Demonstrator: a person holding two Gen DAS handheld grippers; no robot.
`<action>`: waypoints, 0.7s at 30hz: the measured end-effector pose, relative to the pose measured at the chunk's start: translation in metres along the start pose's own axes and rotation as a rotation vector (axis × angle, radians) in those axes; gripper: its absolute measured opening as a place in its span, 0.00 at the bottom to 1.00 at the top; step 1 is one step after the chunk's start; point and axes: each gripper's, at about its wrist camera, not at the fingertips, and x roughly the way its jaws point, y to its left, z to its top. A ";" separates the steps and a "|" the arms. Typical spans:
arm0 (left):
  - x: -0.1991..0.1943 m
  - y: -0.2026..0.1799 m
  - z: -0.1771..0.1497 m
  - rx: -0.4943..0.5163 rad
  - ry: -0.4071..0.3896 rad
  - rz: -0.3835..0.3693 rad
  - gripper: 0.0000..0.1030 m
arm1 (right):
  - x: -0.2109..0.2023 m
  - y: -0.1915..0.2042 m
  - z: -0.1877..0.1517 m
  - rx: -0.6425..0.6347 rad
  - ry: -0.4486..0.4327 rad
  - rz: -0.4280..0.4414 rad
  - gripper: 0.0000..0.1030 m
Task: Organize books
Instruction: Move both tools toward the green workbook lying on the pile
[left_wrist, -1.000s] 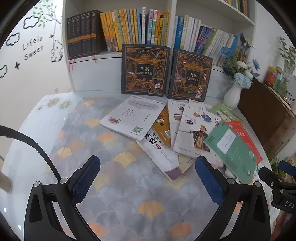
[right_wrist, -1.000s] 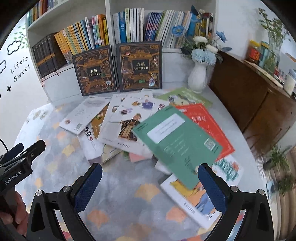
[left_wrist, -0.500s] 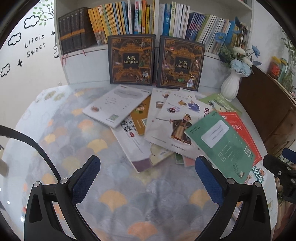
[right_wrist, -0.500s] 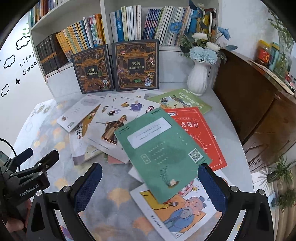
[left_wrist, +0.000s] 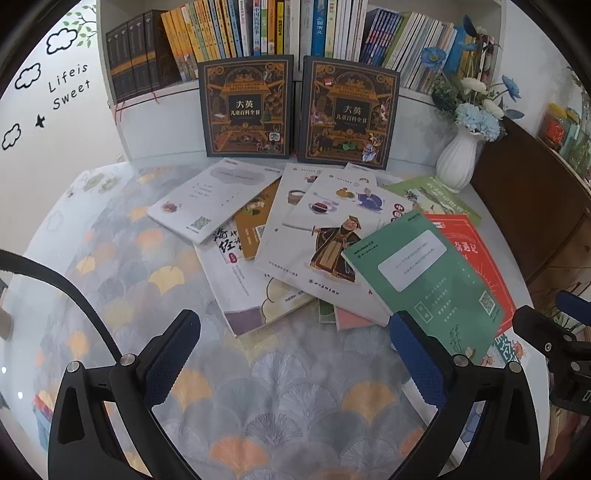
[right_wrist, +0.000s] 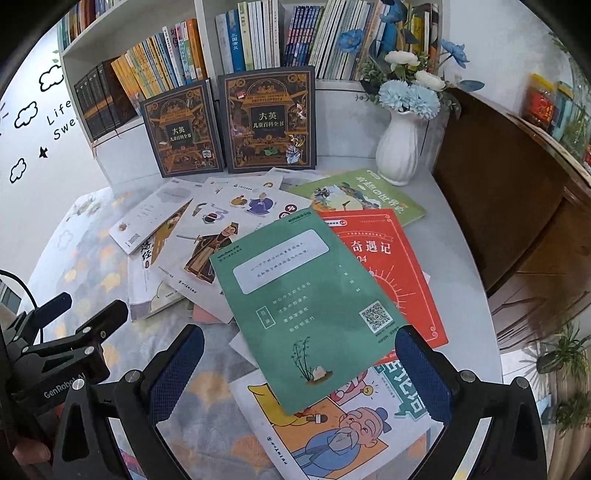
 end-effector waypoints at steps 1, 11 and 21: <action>0.001 -0.001 0.000 0.000 0.002 0.005 0.99 | 0.002 -0.001 0.000 -0.002 0.002 0.003 1.00; 0.011 -0.010 0.002 -0.003 0.021 0.007 0.99 | 0.015 -0.021 0.006 0.024 0.020 0.009 1.00; 0.022 -0.017 0.004 0.006 0.059 -0.012 0.99 | 0.023 -0.024 0.008 0.029 0.039 0.004 1.00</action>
